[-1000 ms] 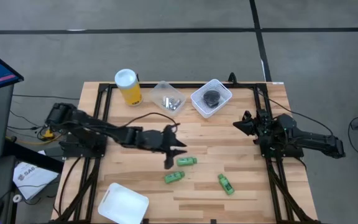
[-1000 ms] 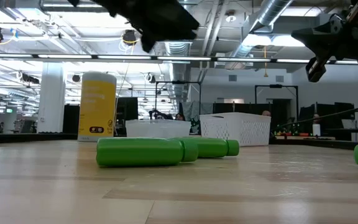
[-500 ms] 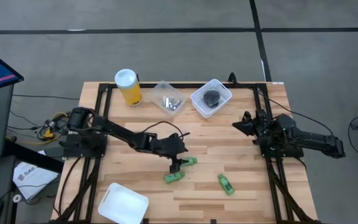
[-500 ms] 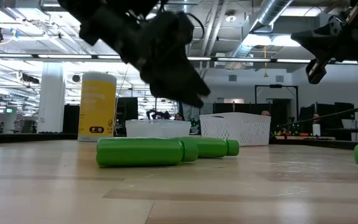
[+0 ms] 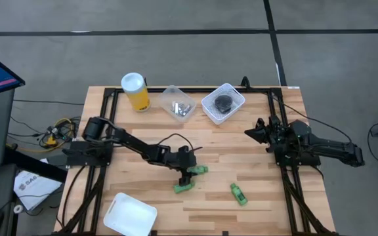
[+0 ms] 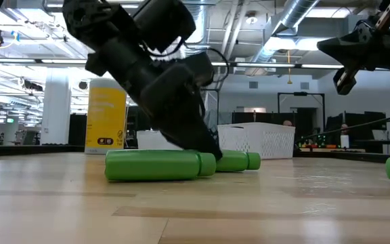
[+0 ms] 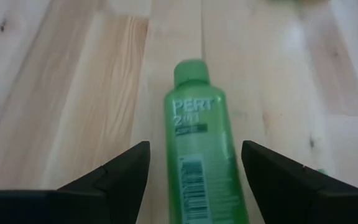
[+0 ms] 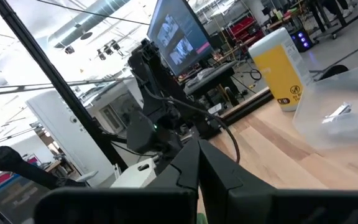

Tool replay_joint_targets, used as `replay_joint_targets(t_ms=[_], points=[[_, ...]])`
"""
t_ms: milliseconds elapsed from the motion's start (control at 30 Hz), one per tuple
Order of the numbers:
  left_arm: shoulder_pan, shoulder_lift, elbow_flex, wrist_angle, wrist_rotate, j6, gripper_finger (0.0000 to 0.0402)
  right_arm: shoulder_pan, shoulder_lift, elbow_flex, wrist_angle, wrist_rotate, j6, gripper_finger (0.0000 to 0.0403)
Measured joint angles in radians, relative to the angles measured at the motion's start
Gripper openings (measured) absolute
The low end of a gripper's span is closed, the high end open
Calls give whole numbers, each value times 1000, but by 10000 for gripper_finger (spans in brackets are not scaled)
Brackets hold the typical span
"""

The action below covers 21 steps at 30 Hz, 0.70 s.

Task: Pick & Place Travel size toiletries
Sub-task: Put the green shampoo into the bottom white bin

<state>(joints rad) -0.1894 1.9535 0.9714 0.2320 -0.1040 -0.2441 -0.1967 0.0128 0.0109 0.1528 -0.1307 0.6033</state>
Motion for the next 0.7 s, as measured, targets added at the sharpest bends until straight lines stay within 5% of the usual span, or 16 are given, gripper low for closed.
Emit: replay_joint_targets(t_ms=[200, 500, 700], points=[[6, 8, 0, -13, 1, -28, 237, 0, 0, 0, -4, 0, 0, 0], [6, -3, 2, -76, -1, -25, 146, 0, 0, 0, -4, 0, 0, 0], [6, -15, -2, -92, -20, -26, 156, 0, 0, 0, -8, 0, 0, 0]])
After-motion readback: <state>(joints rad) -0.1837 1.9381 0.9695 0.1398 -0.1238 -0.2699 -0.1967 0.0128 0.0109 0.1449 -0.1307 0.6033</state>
